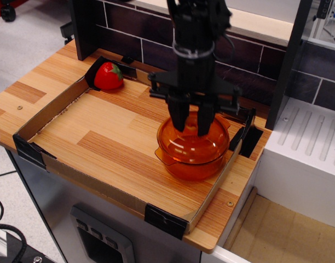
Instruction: Take lid off pot
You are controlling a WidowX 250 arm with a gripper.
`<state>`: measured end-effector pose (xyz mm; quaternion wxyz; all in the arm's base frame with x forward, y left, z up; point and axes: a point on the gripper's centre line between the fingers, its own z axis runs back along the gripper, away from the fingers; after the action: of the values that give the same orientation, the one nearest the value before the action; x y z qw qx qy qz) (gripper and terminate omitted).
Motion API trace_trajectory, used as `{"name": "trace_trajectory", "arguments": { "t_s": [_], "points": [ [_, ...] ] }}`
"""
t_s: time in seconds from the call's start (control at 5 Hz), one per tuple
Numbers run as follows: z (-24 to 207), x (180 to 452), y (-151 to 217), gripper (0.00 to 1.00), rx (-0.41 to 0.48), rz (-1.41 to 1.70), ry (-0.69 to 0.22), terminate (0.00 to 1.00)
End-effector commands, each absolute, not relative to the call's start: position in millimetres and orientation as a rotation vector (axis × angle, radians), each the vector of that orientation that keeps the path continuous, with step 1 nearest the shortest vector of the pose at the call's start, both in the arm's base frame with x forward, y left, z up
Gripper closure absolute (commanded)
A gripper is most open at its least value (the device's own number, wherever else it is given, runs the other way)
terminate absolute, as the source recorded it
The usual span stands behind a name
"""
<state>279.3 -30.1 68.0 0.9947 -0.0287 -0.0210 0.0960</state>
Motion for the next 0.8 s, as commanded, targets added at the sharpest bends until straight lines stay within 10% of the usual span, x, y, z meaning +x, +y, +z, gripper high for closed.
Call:
{"name": "trace_trajectory", "arguments": {
  "t_s": [0.0, 0.6],
  "points": [
    [129, 291, 4, 1.00, -0.131, 0.237, -0.118, 0.00],
    [105, 281, 111, 1.00, -0.063, 0.251, -0.101, 0.00]
  ]
}}
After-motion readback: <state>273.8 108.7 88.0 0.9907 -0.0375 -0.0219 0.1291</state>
